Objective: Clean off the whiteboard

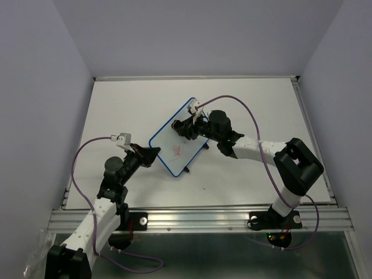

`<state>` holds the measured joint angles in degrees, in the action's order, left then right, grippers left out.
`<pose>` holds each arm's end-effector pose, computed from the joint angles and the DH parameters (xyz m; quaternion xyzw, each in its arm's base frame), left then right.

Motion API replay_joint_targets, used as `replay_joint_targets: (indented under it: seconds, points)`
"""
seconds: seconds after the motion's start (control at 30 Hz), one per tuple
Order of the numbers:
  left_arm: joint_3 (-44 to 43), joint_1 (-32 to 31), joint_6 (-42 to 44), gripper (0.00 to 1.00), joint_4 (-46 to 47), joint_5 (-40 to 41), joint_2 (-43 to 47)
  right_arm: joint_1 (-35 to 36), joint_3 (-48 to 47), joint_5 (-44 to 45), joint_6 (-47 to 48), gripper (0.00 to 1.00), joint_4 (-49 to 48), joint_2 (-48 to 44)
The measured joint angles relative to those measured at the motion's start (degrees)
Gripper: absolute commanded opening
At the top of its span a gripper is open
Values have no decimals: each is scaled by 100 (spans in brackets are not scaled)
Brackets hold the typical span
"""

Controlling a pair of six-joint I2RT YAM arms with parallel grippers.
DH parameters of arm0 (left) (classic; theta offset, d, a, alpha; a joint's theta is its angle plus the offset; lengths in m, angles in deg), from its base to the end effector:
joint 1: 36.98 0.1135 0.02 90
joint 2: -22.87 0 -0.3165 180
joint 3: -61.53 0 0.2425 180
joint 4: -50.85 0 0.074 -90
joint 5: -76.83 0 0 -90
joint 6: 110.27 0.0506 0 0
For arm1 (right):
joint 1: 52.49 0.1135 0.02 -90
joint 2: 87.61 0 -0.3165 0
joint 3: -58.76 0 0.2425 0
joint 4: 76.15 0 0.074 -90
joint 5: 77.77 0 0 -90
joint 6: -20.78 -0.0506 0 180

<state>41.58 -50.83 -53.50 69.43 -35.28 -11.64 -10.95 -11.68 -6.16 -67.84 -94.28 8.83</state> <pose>0.1066 -0.0459 0.2403 0.0256 0.6833 -0.4066 0.6059 0.2846 0.2734 0.3050 -0.3700 0.6543 0.3358 0.5677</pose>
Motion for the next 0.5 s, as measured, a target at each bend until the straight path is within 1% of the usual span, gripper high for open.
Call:
replay_joint_targets:
  seconds: [0.3, 0.5]
  points:
    - [-39, -15, -48, 0, -31, 66, -98, 149, 74, 201, 317, 14, -356, 118]
    - [-39, -37, -44, 0, -83, 114, -26, 236, 229, 706, 188, 14, -682, 118]
